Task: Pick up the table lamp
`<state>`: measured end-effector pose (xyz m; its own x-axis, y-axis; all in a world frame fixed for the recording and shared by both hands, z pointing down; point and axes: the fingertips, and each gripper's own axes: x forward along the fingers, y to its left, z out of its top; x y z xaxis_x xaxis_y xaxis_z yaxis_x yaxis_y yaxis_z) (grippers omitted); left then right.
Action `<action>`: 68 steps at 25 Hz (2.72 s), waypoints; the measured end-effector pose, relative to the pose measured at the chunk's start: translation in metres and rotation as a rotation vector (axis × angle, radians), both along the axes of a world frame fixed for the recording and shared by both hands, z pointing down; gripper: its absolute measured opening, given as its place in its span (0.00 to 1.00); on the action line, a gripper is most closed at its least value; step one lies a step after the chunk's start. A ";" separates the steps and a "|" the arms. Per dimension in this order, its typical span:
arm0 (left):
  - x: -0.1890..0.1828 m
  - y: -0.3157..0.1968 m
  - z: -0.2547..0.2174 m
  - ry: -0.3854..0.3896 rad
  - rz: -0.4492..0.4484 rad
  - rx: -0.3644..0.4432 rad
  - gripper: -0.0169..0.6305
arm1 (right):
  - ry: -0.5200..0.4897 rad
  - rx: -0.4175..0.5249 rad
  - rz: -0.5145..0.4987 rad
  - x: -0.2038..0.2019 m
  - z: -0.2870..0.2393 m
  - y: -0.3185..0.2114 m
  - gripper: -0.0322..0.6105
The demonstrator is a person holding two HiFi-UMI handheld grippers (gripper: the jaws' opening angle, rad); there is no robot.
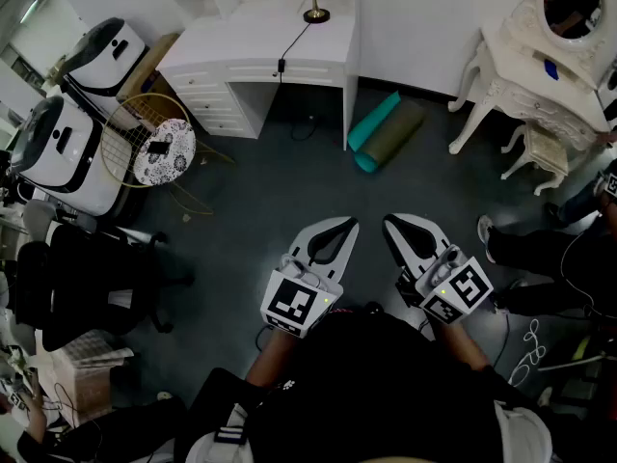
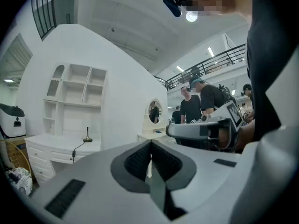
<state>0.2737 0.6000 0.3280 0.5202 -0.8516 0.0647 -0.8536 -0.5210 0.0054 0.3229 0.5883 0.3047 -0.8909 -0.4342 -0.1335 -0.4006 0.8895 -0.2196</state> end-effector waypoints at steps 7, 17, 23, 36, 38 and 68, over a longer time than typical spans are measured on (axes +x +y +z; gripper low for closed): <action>-0.005 0.003 -0.001 0.006 -0.001 0.006 0.04 | 0.007 0.005 -0.005 -0.007 0.001 0.004 0.07; -0.024 0.012 -0.002 0.009 -0.013 0.014 0.04 | -0.041 0.024 -0.002 -0.024 -0.007 0.013 0.07; -0.045 0.020 -0.001 0.019 -0.032 0.004 0.04 | -0.074 0.012 -0.017 -0.043 -0.009 0.018 0.07; -0.099 0.029 0.000 0.012 -0.026 0.038 0.04 | -0.064 0.028 0.001 -0.094 -0.002 0.026 0.08; -0.107 0.028 0.002 0.015 -0.028 0.041 0.04 | -0.063 0.026 0.004 -0.100 0.000 0.027 0.08; -0.174 -0.104 0.001 -0.002 -0.082 0.060 0.04 | -0.045 0.040 -0.054 -0.167 0.005 -0.118 0.08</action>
<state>0.1002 0.4962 0.3287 0.4484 -0.8937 0.0134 -0.8934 -0.4486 -0.0252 0.1558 0.4702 0.3094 -0.9054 -0.3794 -0.1903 -0.3425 0.9179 -0.2003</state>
